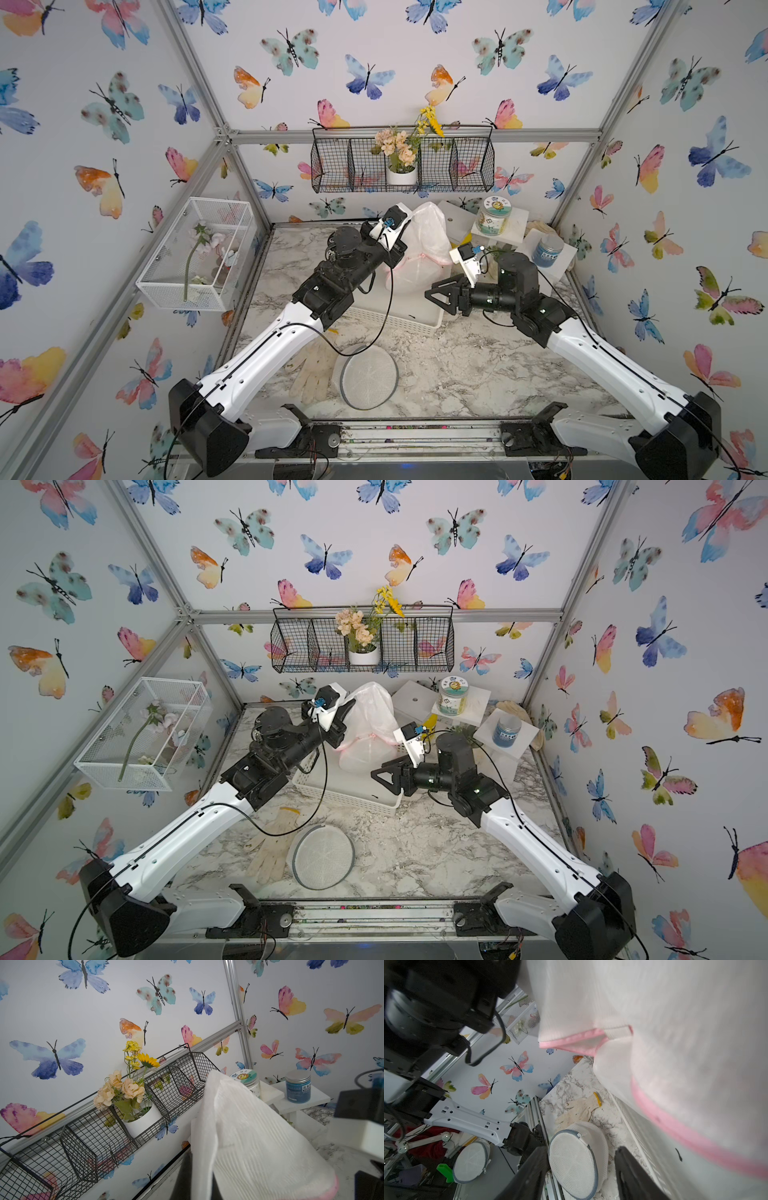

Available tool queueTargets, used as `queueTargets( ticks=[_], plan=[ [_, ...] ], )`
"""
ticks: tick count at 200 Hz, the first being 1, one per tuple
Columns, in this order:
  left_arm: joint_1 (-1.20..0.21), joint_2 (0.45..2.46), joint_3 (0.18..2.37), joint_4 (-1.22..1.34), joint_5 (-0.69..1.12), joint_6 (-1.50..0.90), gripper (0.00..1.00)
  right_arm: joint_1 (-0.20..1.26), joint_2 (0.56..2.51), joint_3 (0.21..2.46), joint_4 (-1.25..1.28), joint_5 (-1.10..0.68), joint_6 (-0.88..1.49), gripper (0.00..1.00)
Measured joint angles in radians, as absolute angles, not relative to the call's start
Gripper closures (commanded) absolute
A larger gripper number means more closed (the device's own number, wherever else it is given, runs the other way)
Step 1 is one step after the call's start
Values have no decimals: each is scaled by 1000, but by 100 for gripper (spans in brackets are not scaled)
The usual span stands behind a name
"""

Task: Turn the laundry bag inside out
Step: Zip the zipper on the laundry bag.

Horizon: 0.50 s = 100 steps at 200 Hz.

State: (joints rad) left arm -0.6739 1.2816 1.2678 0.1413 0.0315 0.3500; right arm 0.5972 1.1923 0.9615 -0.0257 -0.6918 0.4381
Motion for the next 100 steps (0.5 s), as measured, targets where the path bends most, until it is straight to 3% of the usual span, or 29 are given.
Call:
queueTargets(
  ticks=[100],
  plan=[
    [-674, 1275, 1267, 104, 68, 315, 100, 597, 1157, 906, 332, -497, 550, 38]
  ],
)
